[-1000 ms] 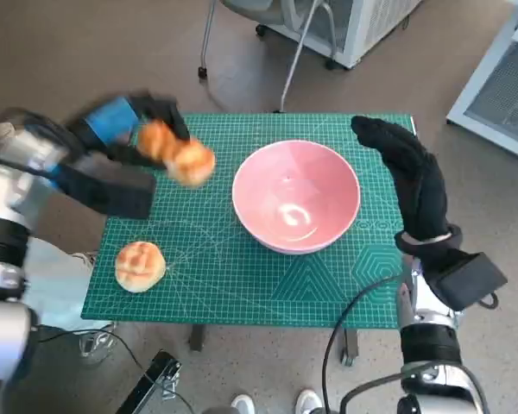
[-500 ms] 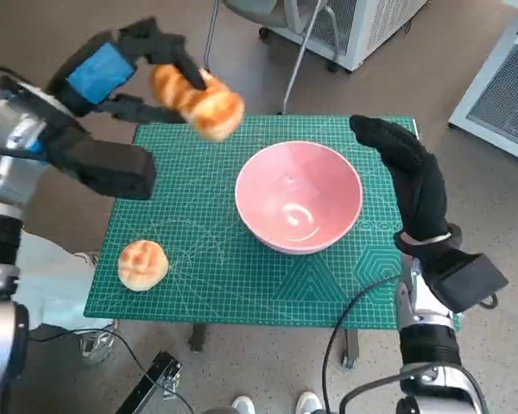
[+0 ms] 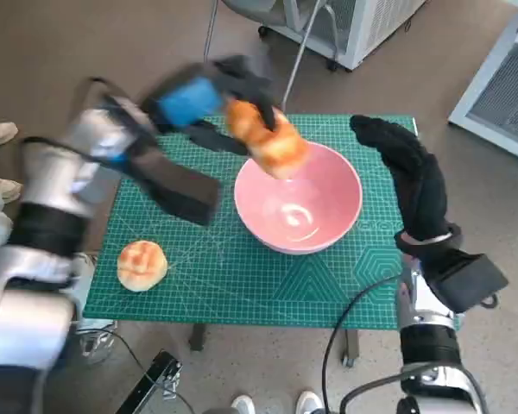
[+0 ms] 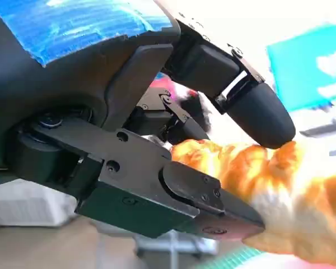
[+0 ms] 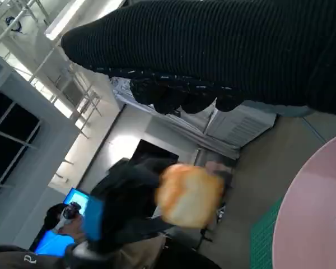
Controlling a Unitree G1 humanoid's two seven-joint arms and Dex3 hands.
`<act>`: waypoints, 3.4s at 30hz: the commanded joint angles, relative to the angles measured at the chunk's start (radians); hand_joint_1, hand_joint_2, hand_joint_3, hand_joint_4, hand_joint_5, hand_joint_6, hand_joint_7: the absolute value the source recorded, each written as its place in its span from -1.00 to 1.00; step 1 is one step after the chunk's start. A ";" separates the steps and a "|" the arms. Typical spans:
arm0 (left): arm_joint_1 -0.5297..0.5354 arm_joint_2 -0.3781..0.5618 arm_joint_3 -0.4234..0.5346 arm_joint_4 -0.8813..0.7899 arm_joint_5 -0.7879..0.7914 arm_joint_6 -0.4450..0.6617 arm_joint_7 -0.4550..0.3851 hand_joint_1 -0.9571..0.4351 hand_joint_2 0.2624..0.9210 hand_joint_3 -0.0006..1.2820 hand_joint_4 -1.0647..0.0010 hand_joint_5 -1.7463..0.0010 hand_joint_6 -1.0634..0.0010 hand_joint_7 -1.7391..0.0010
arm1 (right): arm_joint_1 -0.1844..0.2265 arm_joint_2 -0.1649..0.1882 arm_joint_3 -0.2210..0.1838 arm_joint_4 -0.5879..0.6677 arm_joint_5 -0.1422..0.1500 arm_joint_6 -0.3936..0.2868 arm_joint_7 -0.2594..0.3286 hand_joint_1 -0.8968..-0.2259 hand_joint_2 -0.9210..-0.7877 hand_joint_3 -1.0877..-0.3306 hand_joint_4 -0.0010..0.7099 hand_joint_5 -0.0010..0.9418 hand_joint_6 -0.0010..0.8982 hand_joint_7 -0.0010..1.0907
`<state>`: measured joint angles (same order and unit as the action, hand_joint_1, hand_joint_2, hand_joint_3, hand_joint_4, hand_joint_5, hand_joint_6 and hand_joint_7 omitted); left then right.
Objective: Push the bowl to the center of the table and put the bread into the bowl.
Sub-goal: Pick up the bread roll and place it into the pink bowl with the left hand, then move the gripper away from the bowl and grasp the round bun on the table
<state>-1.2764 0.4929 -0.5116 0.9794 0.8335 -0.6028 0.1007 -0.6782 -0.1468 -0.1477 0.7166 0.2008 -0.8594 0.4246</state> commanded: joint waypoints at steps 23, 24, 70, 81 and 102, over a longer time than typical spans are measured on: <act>-0.015 -0.203 -0.122 0.224 0.019 0.175 -0.206 0.22 0.99 -0.77 0.54 0.77 0.37 0.41 | 0.077 -0.016 -0.005 -0.042 0.021 0.019 -0.003 -0.12 -1.00 -0.10 0.21 -0.91 -0.88 0.50; -0.016 -0.201 -0.119 0.216 0.014 0.186 -0.232 0.22 1.00 -0.79 0.58 0.85 0.38 0.52 | 0.077 -0.017 -0.006 -0.042 0.019 0.019 -0.005 -0.12 -1.00 -0.09 0.21 -0.91 -0.88 0.49; 0.829 0.624 0.570 -1.003 -0.507 0.442 -0.895 0.45 0.86 -1.00 0.21 1.00 -0.05 0.92 | 0.068 0.016 0.021 -0.079 0.057 0.068 0.029 -0.12 -1.00 -0.15 0.21 -0.93 -0.89 0.49; 1.022 0.639 0.634 -1.069 -0.534 0.471 -0.926 0.45 0.76 -1.00 0.38 1.00 0.06 0.98 | 0.053 0.010 0.027 -0.059 0.049 0.061 0.043 -0.10 -1.00 -0.16 0.21 -0.93 -0.95 0.51; 1.050 0.564 0.505 -0.970 -0.446 0.424 -0.846 0.47 0.69 -1.00 0.42 1.00 0.15 1.00 | 0.048 -0.006 0.023 -0.052 0.060 0.077 0.074 -0.11 -1.00 -0.16 0.21 -0.93 -0.98 0.55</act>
<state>-0.2158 1.0751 0.0213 -0.0142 0.3643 -0.1743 -0.7604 -0.6472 -0.1474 -0.1220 0.6622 0.2551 -0.7993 0.4884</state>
